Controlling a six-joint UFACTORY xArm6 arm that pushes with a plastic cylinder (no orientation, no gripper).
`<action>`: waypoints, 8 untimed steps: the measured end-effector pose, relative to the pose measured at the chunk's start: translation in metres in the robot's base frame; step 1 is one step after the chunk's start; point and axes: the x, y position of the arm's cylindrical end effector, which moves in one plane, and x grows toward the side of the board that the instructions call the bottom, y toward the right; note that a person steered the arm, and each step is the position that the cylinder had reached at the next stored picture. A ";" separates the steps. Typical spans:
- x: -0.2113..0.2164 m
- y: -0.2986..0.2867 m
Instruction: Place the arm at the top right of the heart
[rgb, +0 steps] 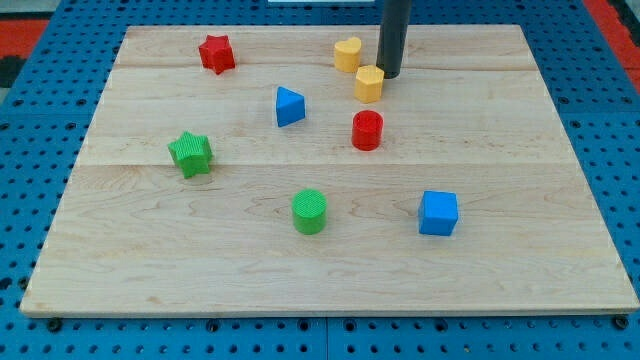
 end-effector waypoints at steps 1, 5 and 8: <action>-0.002 0.000; 0.004 0.089; -0.038 0.127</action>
